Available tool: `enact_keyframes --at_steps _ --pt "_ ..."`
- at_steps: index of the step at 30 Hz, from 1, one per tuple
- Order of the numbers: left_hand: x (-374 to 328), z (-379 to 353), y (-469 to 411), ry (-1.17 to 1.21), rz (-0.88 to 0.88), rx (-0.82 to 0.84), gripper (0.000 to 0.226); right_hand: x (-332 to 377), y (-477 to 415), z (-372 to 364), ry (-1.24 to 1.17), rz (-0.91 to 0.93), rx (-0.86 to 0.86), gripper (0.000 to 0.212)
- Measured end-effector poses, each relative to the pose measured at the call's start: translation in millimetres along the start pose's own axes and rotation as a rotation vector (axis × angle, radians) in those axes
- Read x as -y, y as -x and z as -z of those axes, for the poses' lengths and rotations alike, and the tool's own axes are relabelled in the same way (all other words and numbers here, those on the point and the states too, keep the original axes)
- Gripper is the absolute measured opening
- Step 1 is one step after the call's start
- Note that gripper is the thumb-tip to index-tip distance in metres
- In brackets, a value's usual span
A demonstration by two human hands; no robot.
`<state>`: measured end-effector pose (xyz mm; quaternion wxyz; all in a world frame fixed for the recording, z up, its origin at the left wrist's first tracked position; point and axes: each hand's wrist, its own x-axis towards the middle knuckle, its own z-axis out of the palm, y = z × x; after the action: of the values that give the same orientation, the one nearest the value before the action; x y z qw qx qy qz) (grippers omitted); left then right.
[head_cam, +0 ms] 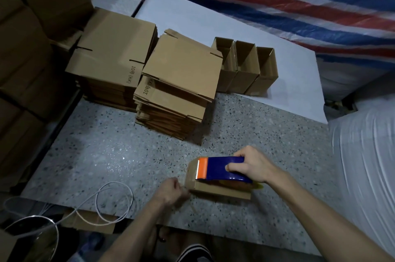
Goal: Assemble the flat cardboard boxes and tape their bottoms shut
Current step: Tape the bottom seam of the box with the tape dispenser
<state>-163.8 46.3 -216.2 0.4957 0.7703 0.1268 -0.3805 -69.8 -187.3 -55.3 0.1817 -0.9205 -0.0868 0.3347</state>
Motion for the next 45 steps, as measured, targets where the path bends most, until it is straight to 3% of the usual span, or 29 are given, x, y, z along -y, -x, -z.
enact_keyframes --at_steps 2,4,7,8,12,19,25,33,37,41,45 --pt "9.2 12.4 -3.8 -0.143 -0.227 -0.008 0.054 2.0 -2.0 2.1 0.004 -0.014 0.018 0.029" --pt "-3.7 21.4 -6.4 -0.114 -0.454 -0.049 0.073 3.2 -4.3 3.1 0.011 -0.016 0.02 0.032" --pt "-35.7 21.0 -15.2 -0.155 -0.558 0.089 0.118 3.8 -5.1 2.8 0.017 -0.023 0.015 0.035" --pt "-42.2 19.6 -17.4 -0.076 -0.55 0.158 0.123 3.7 -4.5 2.9 0.013 -0.024 0.015 0.037" --pt "-38.1 16.1 -21.0 0.078 -0.554 0.209 0.099 5.3 -1.7 3.8 -0.011 -0.028 0.022 0.05" --pt "-40.3 15.5 -22.6 0.1 -0.556 0.218 0.097 -4.5 1.6 12.4 -0.05 -0.033 0.089 0.032" --pt "-35.4 14.1 -25.9 0.01 -0.583 0.17 0.097 -53.4 24.6 36.1 -0.195 -0.109 0.089 0.03" --pt "-36.9 12.3 -21.1 -0.185 -0.591 0.085 0.097 -82.9 31.5 43.0 0.147 -0.107 0.007 0.034" --pt "-39.6 -6.0 -9.7 0.047 -0.433 0.002 0.084 -84.1 38.7 39.5 0.093 -0.09 0.02 0.029" --pt "-39.0 -17.2 -14.4 0.153 -0.421 -0.105 0.049 -90.6 48.1 35.8 0.025 -0.109 0.014 0.027" --pt "-35.4 -20.7 -18.6 0.246 -0.406 -0.102 0.056 -113.2 65.1 37.9 -0.047 -0.081 0.021 0.041"
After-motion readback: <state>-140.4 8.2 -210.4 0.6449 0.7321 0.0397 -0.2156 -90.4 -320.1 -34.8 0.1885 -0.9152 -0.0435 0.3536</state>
